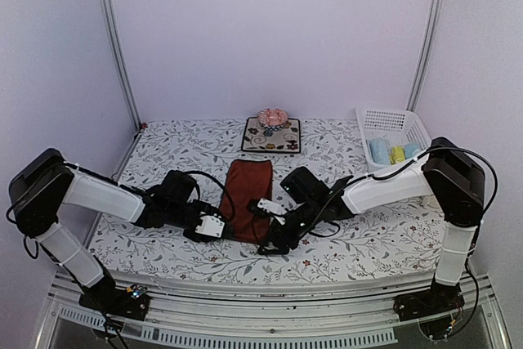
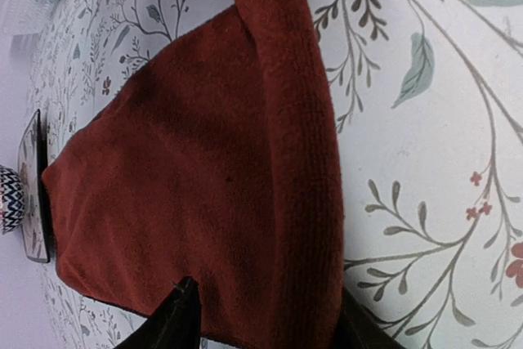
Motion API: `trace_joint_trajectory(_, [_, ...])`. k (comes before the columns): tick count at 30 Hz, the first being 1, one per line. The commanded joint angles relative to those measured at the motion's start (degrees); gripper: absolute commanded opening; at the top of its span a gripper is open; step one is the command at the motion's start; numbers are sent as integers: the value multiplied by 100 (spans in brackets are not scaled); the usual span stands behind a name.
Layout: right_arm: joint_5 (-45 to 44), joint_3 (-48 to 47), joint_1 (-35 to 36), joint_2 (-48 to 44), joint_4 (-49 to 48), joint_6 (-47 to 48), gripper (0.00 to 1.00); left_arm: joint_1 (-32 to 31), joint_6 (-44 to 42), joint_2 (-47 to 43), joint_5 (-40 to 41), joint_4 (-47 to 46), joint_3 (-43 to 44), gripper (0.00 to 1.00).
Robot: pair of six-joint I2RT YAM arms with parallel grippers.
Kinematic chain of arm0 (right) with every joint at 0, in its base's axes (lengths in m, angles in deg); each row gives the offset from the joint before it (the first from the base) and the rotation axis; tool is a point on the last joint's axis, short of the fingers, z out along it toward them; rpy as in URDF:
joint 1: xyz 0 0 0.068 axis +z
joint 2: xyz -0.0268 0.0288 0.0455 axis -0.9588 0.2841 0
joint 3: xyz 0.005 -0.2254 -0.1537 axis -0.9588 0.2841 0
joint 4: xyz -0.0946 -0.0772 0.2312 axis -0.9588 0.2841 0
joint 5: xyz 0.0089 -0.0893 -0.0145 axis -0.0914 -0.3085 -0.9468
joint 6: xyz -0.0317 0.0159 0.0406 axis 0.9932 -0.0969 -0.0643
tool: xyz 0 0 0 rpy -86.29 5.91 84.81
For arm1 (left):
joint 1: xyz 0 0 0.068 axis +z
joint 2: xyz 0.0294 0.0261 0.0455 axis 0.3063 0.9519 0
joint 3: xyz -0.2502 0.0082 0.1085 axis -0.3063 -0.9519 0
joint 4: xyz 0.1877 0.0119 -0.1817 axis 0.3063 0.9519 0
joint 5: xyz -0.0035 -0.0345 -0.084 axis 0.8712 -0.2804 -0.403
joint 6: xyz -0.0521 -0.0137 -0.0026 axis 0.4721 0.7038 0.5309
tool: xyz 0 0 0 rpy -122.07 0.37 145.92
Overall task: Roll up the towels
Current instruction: Roll the towel at the center of the board.
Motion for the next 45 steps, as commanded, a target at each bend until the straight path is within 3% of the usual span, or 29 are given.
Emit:
trace_joint_trajectory(1, [-1127, 148, 45, -230, -556, 596, 56, 149, 133, 34, -419, 1148, 84, 50])
trace_joint_trajectory(8, [-1747, 65, 174, -39, -689, 704, 56, 222, 191, 99, -558, 1345, 235, 51])
trace_joint_trajectory(26, [-1442, 275, 518, -140, -792, 1497, 56, 463, 347, 318, -803, 1693, 615, 51])
trace_joint_trajectory(31, [-2162, 343, 731, -76, -946, 1678, 57, 490, 375, 303, -831, 1770, 642, 50])
trace_joint_trajectory(38, [-3821, 606, 1293, 117, -1360, 2204, 55, 499, 433, 292, -872, 1825, 647, 51])
trace_joint_trajectory(45, [-5012, 697, 1669, 367, -1680, 2578, 35, 507, 462, 285, -889, 1895, 654, 51])
